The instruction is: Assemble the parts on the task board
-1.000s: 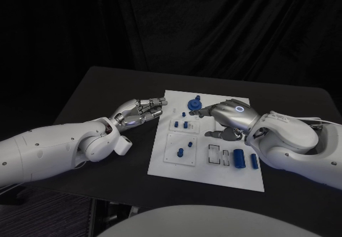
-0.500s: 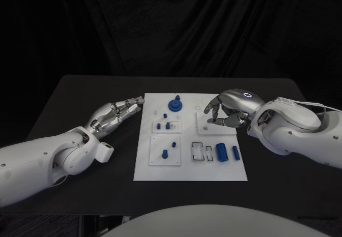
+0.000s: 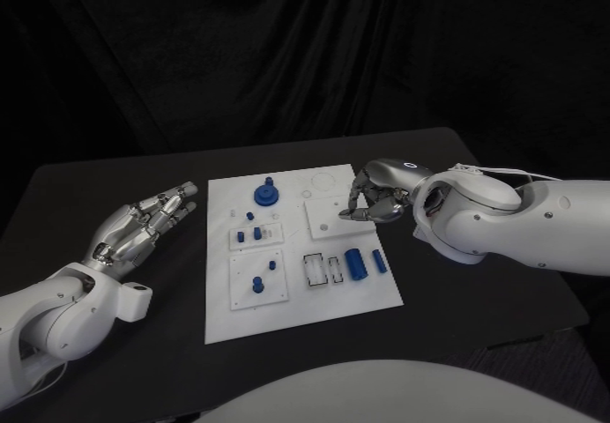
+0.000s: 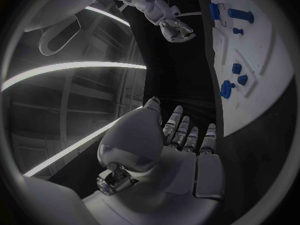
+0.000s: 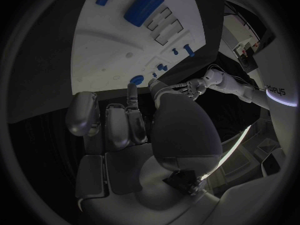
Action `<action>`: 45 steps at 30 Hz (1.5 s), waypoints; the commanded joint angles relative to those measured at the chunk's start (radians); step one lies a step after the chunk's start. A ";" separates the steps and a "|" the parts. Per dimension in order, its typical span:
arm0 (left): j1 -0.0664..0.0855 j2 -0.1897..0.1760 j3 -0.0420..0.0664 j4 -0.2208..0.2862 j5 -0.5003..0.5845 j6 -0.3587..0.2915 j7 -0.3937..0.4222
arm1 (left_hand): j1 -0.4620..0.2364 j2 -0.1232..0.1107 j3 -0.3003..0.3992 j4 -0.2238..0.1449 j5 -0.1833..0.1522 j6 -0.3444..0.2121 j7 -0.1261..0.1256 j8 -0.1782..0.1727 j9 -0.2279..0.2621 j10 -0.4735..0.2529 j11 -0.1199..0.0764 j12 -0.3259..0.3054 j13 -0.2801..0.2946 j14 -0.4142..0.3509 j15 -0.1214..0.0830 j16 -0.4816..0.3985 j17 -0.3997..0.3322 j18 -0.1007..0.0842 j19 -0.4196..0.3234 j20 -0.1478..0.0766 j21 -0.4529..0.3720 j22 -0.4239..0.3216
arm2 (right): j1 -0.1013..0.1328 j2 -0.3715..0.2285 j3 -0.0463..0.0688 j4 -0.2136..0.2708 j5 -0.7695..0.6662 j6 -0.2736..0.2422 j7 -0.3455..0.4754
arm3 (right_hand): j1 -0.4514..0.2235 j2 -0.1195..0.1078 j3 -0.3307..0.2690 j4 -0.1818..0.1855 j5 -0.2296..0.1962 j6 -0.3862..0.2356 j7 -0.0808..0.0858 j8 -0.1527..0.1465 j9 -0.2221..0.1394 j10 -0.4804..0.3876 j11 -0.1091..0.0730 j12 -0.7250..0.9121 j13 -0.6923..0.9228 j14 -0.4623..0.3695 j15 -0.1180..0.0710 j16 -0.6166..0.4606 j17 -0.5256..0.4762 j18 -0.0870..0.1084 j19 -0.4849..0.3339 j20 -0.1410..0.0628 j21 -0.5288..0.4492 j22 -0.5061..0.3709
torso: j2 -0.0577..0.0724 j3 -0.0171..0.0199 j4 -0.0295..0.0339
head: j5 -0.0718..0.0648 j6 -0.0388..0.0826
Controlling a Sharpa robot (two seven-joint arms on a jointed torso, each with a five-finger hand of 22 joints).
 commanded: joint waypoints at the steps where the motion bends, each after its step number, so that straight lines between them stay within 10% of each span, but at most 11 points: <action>1: -0.002 0.000 0.001 0.002 0.018 0.007 0.024 | 0.007 0.015 -0.009 0.000 0.010 0.006 0.003 0.007 0.001 -0.003 0.000 0.005 0.001 -0.001 0.000 0.002 0.000 0.019 0.000 -0.003 0.003 0.000 | -0.019 -0.001 0.000 0.016 -0.031 0.075 -0.161 | -0.074 -0.015 0.004 0.005 -0.012 0.016 -0.014 0.049 0.045 0.120 -0.015 0.028 0.264 0.076 -0.019 0.060 0.148 -0.021 0.045 -0.017 0.095 0.200 | 0.000 -0.0017 -0.0020 | -0.014 0.000; 6: -0.004 -0.003 0.001 0.003 0.018 0.010 0.020 | 0.019 0.022 -0.016 0.000 0.026 0.005 0.003 0.008 0.001 -0.004 0.001 0.007 0.001 -0.001 0.002 0.002 0.000 0.019 0.000 0.000 0.004 -0.001 | -0.049 0.007 0.000 0.029 -0.089 0.125 -0.218 | -0.177 -0.040 0.000 0.007 -0.044 0.036 -0.031 0.075 0.091 0.120 -0.031 0.028 0.264 0.084 -0.033 0.084 0.193 -0.038 0.071 -0.031 0.185 0.222 | 0.000 -0.0010 -0.0025 | -0.010 0.000; 22: -0.010 -0.010 0.001 0.004 0.018 0.018 0.004 | 0.048 0.035 -0.030 -0.002 0.056 -0.001 0.006 0.010 0.000 -0.002 0.006 0.014 0.001 0.000 0.007 0.003 0.001 0.019 0.001 0.005 0.004 -0.002 | -0.109 0.034 -0.001 0.037 -0.192 0.197 -0.296 | -0.244 -0.066 -0.017 0.008 -0.077 0.069 -0.035 0.019 0.117 0.120 -0.036 0.028 0.264 0.088 -0.044 0.097 0.211 -0.050 0.087 -0.045 0.251 0.237 | 0.001 0.0004 -0.0039 | -0.010 0.000; 45: -0.027 -0.013 0.001 0.002 0.018 0.032 -0.018 | 0.097 0.042 -0.034 -0.006 0.088 -0.002 0.009 0.013 0.000 -0.003 0.012 0.018 0.001 0.002 0.014 0.005 0.001 0.020 0.000 0.009 0.004 -0.006 | -0.160 0.082 -0.001 -0.030 -0.198 0.258 -0.310 | -0.239 -0.041 0.009 0.007 -0.021 0.062 -0.020 -0.072 0.113 0.120 -0.023 0.028 0.264 0.080 -0.029 0.081 0.175 -0.042 0.072 -0.031 0.225 0.227 | 0.001 -0.0025 -0.0008 | 0.001 0.000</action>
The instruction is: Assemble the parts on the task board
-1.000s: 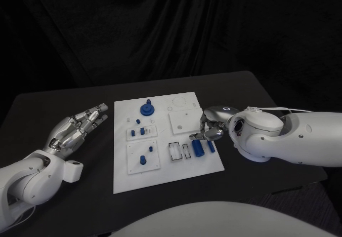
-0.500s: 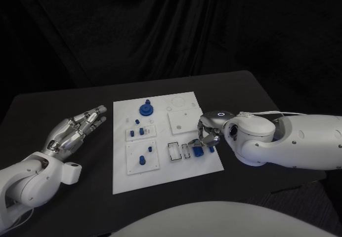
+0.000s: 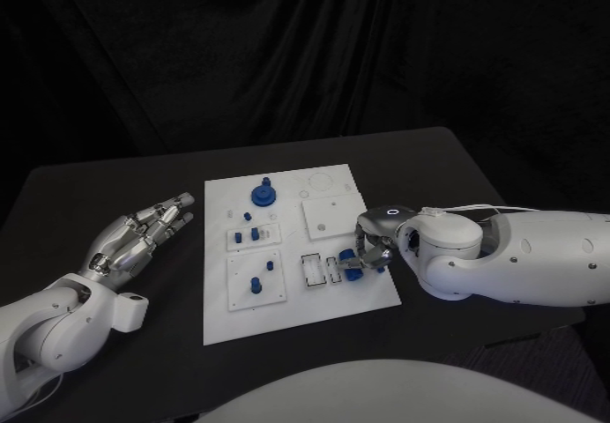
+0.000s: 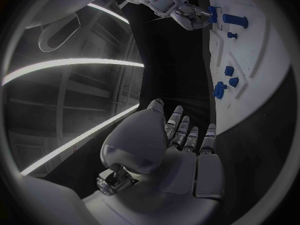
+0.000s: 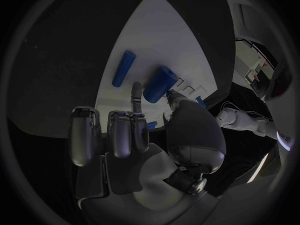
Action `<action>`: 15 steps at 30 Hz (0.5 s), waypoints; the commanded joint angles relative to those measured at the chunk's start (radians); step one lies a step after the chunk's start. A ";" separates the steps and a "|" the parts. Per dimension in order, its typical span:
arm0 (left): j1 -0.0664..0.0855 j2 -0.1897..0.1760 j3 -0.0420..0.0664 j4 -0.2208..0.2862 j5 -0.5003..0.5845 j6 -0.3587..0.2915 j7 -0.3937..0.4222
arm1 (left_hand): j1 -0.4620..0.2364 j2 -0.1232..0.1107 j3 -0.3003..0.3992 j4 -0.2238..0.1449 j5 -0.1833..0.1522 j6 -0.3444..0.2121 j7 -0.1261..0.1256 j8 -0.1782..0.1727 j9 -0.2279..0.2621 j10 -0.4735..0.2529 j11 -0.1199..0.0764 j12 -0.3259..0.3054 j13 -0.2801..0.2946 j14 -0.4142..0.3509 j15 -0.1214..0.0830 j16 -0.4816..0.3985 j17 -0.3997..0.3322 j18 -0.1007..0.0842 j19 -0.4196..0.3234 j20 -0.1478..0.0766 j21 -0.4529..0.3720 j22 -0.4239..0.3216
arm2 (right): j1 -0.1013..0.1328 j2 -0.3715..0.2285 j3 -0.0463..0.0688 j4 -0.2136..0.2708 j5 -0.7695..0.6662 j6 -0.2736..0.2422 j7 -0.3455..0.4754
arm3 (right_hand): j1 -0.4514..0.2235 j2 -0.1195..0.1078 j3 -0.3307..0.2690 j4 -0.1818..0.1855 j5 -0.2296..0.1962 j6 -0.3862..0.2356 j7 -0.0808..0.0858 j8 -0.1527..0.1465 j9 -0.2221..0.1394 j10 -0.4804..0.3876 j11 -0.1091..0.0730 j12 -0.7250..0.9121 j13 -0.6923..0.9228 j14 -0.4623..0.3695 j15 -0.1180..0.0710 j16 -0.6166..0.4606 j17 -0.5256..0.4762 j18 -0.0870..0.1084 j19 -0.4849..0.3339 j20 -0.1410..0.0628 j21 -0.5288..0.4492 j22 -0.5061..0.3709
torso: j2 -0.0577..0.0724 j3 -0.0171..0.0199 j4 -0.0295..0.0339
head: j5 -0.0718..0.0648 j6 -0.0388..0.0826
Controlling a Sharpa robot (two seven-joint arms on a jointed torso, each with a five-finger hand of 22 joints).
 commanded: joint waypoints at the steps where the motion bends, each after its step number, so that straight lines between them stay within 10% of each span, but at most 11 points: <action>1: -0.003 -0.001 0.001 0.002 0.006 0.015 0.001 | 0.013 -0.001 -0.006 -0.001 0.007 0.001 0.005 0.006 0.000 0.000 0.008 0.007 0.001 0.003 0.006 0.005 0.001 0.020 0.000 0.009 0.004 -0.002 | -0.012 0.004 0.000 -0.009 -0.011 0.036 -0.085 | 0.012 0.012 0.012 0.000 0.022 0.002 0.006 -0.012 0.001 0.106 0.008 0.002 0.263 0.082 0.008 -0.007 0.139 -0.003 0.058 0.008 -0.006 0.227 | 0.000 -0.0009 -0.0008 | 0.005 0.000; 10: -0.008 -0.002 0.001 0.002 0.006 0.019 -0.009 | 0.039 0.000 -0.002 -0.005 0.025 0.001 0.007 0.008 0.000 0.000 0.011 0.009 0.001 0.003 0.008 0.005 0.001 0.019 -0.001 0.011 0.004 -0.005 | -0.029 0.014 0.000 -0.022 -0.006 0.025 -0.074 | 0.078 0.036 0.045 -0.003 0.125 0.010 0.008 -0.053 0.007 0.106 0.010 0.002 0.263 0.078 0.011 -0.015 0.120 0.000 0.051 0.012 -0.018 0.222 | -0.003 -0.0003 0.0007 | 0.003 0.000; 15: -0.010 -0.003 0.001 0.002 0.006 0.019 -0.013 | 0.048 0.000 -0.001 -0.007 0.032 0.001 0.008 0.008 0.000 0.000 0.011 0.009 0.001 0.003 0.009 0.006 0.001 0.019 -0.001 0.012 0.004 -0.005 | -0.031 0.013 0.000 -0.021 0.051 -0.016 -0.039 | 0.157 0.048 0.085 -0.009 0.275 0.022 0.006 -0.075 0.019 0.106 0.008 0.002 0.263 0.078 0.010 -0.016 0.118 0.000 0.050 0.012 -0.017 0.222 | -0.002 0.0010 -0.0015 | 0.005 0.000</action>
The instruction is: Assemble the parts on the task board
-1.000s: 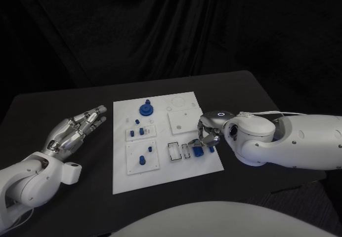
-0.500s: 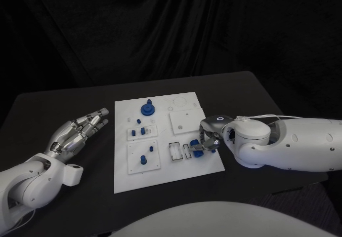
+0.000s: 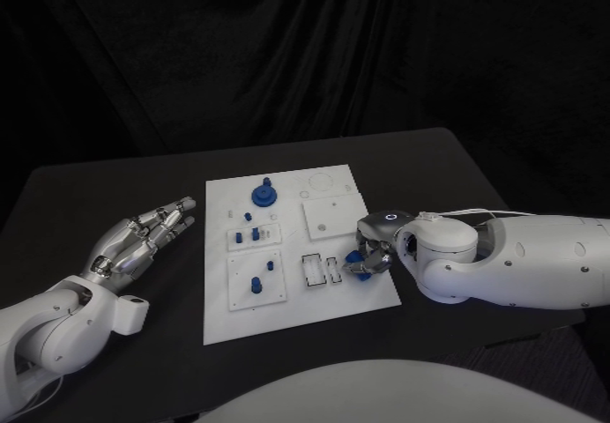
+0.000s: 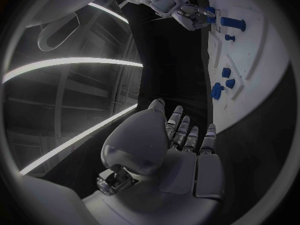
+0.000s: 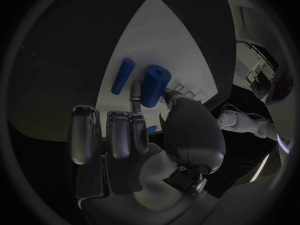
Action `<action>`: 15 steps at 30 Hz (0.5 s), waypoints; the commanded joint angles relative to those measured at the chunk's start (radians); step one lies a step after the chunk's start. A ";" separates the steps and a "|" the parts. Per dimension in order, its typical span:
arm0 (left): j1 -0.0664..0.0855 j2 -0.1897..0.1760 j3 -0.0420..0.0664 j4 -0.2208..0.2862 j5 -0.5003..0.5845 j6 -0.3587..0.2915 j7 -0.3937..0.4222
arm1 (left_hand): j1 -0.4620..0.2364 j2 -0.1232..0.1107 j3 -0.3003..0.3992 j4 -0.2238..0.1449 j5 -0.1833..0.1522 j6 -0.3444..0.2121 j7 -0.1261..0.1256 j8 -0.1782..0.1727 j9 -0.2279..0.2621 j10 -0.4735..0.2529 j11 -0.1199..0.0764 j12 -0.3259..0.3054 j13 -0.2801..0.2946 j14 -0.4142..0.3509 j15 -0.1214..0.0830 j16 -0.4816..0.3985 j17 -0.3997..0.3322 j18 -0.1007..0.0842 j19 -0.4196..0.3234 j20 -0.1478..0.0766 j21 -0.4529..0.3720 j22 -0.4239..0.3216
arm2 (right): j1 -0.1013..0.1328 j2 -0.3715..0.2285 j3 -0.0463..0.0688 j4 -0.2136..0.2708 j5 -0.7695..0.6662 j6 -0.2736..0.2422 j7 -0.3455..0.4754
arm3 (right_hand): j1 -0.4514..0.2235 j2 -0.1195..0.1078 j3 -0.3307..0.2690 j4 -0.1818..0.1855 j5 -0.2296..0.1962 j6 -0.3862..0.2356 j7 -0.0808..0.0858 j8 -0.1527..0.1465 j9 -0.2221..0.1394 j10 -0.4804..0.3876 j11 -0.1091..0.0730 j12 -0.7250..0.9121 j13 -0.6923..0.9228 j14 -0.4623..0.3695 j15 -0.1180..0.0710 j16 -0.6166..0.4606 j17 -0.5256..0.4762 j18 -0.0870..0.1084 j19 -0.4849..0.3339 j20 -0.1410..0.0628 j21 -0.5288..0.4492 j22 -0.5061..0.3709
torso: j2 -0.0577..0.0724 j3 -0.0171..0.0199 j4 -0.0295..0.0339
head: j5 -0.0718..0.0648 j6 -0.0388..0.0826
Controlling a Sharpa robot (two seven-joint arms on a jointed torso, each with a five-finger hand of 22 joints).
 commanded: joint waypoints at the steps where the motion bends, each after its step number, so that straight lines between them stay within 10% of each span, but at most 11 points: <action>1: -0.003 0.000 0.001 0.002 0.005 0.013 0.002 | 0.012 -0.002 0.000 -0.007 0.007 0.000 0.007 0.004 0.000 0.000 0.005 0.005 0.001 0.000 0.005 0.005 0.001 0.019 -0.001 0.005 0.004 -0.001 | -0.009 -0.003 -0.005 -0.003 0.056 -0.031 -0.032 | 0.046 0.019 0.022 -0.005 0.062 0.012 -0.005 -0.006 0.006 0.103 0.003 0.003 0.263 0.078 0.002 0.000 0.119 0.000 0.051 0.005 0.001 0.222 | 0.000 0.0014 -0.0013 | 0.003 0.000; 7: -0.006 -0.001 0.001 0.002 0.005 0.015 0.000 | 0.018 -0.002 0.002 -0.009 0.012 -0.001 0.008 0.004 -0.001 0.000 0.005 0.006 0.001 0.000 0.006 0.006 0.002 0.019 -0.001 0.005 0.004 -0.002 | -0.009 -0.010 -0.005 0.012 0.132 -0.106 0.012 | 0.138 0.009 0.088 -0.038 0.270 0.033 -0.022 0.022 0.061 0.103 -0.012 0.003 0.263 0.082 -0.011 0.008 0.134 -0.004 0.057 -0.007 0.018 0.227 | 0.001 0.0017 -0.0027 | 0.007 0.000; 15: -0.009 0.000 0.001 0.001 0.005 0.016 -0.001 | 0.021 -0.002 0.003 -0.010 0.016 -0.001 0.008 0.004 -0.001 0.000 0.005 0.005 0.001 0.000 0.006 0.006 0.002 0.020 -0.001 0.005 0.004 -0.002 | 0.005 -0.028 -0.004 0.050 0.298 -0.225 0.061 | 0.146 0.001 0.101 -0.046 0.291 0.033 -0.026 0.038 0.089 0.103 -0.016 0.003 0.263 0.082 -0.014 0.008 0.134 -0.004 0.058 -0.010 0.019 0.227 | 0.001 0.0012 -0.0021 | 0.021 0.000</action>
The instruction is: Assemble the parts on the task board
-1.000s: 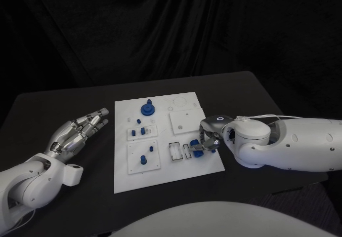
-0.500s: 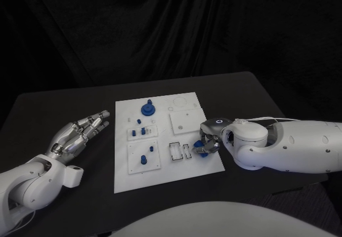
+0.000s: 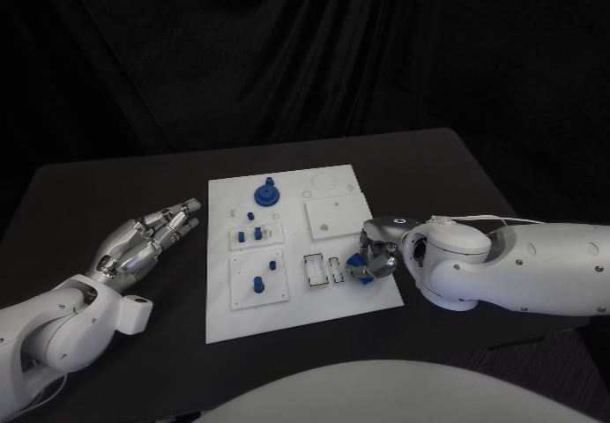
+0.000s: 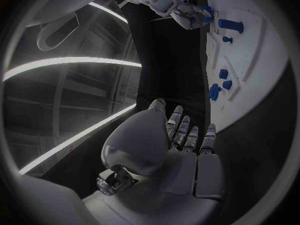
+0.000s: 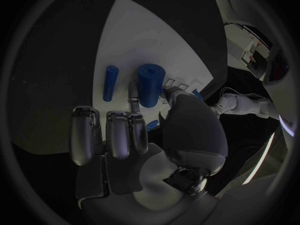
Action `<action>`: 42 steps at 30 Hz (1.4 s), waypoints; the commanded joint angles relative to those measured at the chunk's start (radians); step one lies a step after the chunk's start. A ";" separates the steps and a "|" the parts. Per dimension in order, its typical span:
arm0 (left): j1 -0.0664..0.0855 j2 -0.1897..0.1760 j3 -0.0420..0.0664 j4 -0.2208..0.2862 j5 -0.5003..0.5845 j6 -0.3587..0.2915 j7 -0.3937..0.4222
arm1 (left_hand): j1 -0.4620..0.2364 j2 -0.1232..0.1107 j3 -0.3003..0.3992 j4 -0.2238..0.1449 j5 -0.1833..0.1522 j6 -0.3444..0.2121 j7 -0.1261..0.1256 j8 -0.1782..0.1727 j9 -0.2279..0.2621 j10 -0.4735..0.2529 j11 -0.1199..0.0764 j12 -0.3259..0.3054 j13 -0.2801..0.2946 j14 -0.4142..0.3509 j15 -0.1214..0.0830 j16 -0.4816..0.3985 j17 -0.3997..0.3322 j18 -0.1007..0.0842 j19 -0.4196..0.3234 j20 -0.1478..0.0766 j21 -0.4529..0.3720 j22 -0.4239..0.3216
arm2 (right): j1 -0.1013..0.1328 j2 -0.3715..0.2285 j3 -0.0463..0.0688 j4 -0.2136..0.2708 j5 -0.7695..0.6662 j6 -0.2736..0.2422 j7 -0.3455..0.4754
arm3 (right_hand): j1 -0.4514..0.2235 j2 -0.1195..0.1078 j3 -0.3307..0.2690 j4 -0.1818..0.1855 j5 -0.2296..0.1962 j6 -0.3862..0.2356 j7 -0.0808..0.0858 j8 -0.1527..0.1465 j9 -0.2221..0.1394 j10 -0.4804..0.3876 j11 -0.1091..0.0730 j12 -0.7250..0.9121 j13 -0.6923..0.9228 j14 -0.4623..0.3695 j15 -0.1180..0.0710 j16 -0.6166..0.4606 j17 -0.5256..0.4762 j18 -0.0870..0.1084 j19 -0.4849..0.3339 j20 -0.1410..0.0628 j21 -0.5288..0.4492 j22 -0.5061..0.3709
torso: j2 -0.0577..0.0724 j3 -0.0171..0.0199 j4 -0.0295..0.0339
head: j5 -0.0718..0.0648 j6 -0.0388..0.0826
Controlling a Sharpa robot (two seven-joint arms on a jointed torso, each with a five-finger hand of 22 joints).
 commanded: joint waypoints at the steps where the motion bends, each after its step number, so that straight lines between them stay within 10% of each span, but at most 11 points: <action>1: -0.002 0.001 0.001 0.002 0.005 0.012 0.007 | 0.009 0.002 0.000 -0.007 0.002 -0.001 0.008 0.004 -0.001 0.000 0.005 0.006 0.001 0.000 0.006 0.006 0.002 0.020 -0.001 0.005 0.004 -0.001 | 0.013 -0.004 0.001 0.021 0.169 -0.129 0.047 | 0.067 0.061 0.076 -0.067 0.001 0.009 -0.006 0.006 0.016 0.105 -0.009 0.003 0.263 0.082 -0.006 0.004 0.134 -0.004 0.061 -0.006 0.002 0.228 | 0.000 -0.0005 0.0002 | 0.007 0.000; 23: -0.003 0.000 0.001 0.008 0.005 0.008 0.000 | 0.021 0.000 0.004 -0.011 0.018 -0.001 0.009 0.005 -0.001 0.001 0.006 0.008 0.001 0.002 0.008 0.007 0.002 0.020 0.000 0.007 0.004 0.001 | 0.040 0.080 0.001 -0.005 0.376 -0.130 0.065 | -0.024 0.077 0.049 -0.025 -0.149 -0.013 -0.002 0.007 0.072 0.105 -0.005 0.003 0.263 0.079 -0.005 -0.001 0.121 -0.002 0.055 -0.006 -0.008 0.224 | 0.002 -0.0017 0.0072 | 0.022 0.000; 42: -0.003 0.002 0.001 0.005 0.005 0.017 -0.016 | 0.032 -0.003 0.009 -0.012 0.048 -0.004 0.010 0.005 -0.002 -0.001 0.007 0.007 0.001 0.003 0.009 0.008 0.002 0.020 0.001 0.010 0.005 0.000 | 0.036 0.118 0.001 -0.032 0.358 -0.167 0.073 | -0.167 0.131 -0.042 -0.023 -0.233 -0.029 0.012 -0.027 0.088 0.105 0.007 0.003 0.263 0.072 0.006 -0.017 0.085 0.006 0.042 0.004 -0.038 0.213 | 0.003 -0.0009 -0.0020 | 0.035 0.000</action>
